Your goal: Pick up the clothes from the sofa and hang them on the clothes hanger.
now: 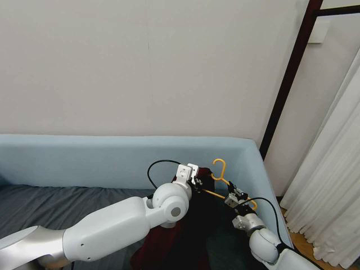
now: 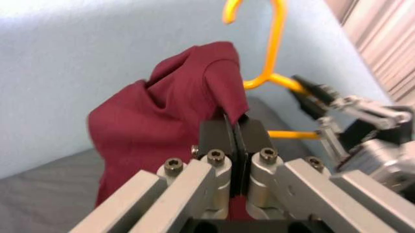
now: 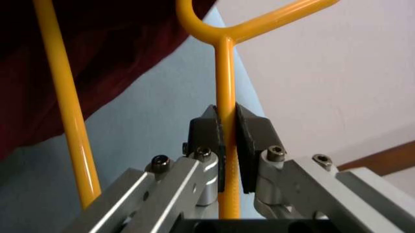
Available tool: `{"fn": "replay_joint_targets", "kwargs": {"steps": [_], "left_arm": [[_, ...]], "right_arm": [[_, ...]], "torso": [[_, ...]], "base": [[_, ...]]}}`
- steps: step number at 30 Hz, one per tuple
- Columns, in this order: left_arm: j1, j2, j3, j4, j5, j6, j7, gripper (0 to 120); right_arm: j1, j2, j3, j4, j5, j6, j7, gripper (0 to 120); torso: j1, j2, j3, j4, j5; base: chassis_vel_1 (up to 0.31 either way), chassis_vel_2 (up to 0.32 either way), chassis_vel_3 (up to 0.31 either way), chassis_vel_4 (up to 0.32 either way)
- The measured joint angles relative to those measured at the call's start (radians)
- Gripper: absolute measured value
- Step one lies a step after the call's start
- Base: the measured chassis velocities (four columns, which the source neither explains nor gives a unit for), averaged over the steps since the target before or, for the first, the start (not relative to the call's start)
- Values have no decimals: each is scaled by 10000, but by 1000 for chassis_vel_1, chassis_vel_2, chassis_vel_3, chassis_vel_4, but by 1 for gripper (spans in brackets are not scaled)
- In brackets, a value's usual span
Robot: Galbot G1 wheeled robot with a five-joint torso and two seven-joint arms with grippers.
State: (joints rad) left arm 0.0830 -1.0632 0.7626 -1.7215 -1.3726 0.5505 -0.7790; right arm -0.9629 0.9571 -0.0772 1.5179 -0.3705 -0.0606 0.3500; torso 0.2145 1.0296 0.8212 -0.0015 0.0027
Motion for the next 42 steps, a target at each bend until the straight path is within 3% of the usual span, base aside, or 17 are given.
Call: {"fn": "replay_joint_targets", "kwargs": {"steps": [9, 16, 23, 31, 34, 42], "left_arm": [[80, 396, -258, -899, -266, -76, -737, 0], [833, 62, -827, -1184, -116, -635, -1117, 0], [434, -347, -723, -983, -29, -708, -1029, 0], [-44, -984, -288, 370, 163, -650, -964, 0], [-106, -1139, -179, 509, 170, -611, -970, 0], [-298, -1279, 247, -1, 132, -523, -1133, 5]], "right_arm": [[1018, -54, -362, -714, 390, -212, -27, 5], [1767, -168, -982, -934, 360, -583, 27, 5], [2059, -247, -1356, -892, 58, -483, -67, 5], [2026, -650, -1487, 241, 55, -152, -467, 5], [2035, -699, -1497, 385, -39, -104, -493, 5], [2254, -705, -1583, 305, -125, -72, -492, 5]], "torso": [[0, 0, 0, 3, 0], [0, 0, 0, 2, -1], [0, 0, -1, 0, 0], [1, 0, -1, 1, 0], [0, 0, -1, -1, 0], [0, 0, -1, 0, 1]], "base": [[0, 0, 0, 0], [0, 0, 0, 0], [0, 0, 0, 0], [0, 0, 0, 0], [0, 0, 0, 0], [0, 0, 0, 0]]}}
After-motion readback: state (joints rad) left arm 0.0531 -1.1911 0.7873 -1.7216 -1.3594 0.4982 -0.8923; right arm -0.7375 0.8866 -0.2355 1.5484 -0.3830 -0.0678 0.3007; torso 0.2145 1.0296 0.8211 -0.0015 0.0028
